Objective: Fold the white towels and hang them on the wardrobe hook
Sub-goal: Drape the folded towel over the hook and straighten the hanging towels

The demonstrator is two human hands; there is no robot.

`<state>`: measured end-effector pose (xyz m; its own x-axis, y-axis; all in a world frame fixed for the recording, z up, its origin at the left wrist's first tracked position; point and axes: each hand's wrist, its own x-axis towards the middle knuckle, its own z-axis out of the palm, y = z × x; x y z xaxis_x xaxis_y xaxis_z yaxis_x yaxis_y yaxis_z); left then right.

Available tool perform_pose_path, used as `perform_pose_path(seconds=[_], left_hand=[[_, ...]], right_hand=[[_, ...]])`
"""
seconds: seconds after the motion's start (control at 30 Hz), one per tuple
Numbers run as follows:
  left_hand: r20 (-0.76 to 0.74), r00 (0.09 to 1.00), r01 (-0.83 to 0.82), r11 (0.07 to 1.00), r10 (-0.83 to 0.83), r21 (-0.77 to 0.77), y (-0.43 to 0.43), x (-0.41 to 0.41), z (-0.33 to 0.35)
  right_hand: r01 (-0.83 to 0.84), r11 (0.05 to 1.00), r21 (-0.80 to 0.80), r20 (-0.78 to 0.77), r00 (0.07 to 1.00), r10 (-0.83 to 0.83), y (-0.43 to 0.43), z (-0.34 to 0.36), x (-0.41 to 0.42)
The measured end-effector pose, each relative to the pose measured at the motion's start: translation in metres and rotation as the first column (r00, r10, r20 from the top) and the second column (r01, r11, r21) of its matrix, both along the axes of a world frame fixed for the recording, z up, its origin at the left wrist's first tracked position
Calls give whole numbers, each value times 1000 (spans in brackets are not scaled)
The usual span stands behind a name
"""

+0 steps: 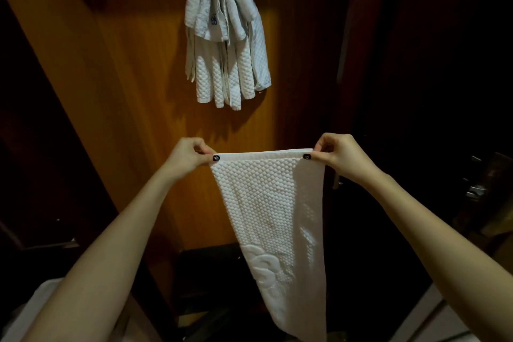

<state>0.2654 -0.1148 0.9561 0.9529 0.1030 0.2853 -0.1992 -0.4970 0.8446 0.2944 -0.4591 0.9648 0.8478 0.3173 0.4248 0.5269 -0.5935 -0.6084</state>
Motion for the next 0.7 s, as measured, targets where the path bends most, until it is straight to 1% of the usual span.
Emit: perform_pose_path(seconds=[0.07,0.2,0.27,0.37,0.43,0.47,0.5,0.53,0.6,0.63,0.7], left_hand=[[8,1000,-9,1000,9,9,-3,2,4],[65,998,23,1000,-23,7,-9,3,14],[96,994,51,997,-45,-57,-8,1,17],[126,989,101,971,-75,-218,-8,-1,20],[159,985,106,946,-59,-305,-10,-4,23],[189,981,100,944,-41,-316,-11,-6,26],[226,974,93,951,-26,-295,-14,-7,29],[260,965,89,966,-24,-242,-18,-9,33],[284,954,117,990,-92,-73,-33,-11,40],[259,953,158,987,-156,14,-44,-11,42],[161,943,263,950,-290,171,-70,-11,45]], right_hand=[[-16,1000,-8,25,1000,16,-3,6,-2],[-31,999,-37,110,993,35,-13,16,-4],[-47,999,8,143,989,46,-15,17,-6],[-125,985,121,175,979,103,-13,19,-12],[-158,970,184,200,972,121,-8,24,-14],[-172,962,214,206,970,128,-5,27,-15],[-180,953,242,207,970,131,-2,30,-14],[-181,949,260,203,971,129,2,32,-14],[-179,948,263,188,973,131,11,36,-13],[-184,949,258,178,974,141,16,38,-12],[-213,947,239,177,969,174,26,43,-11]])
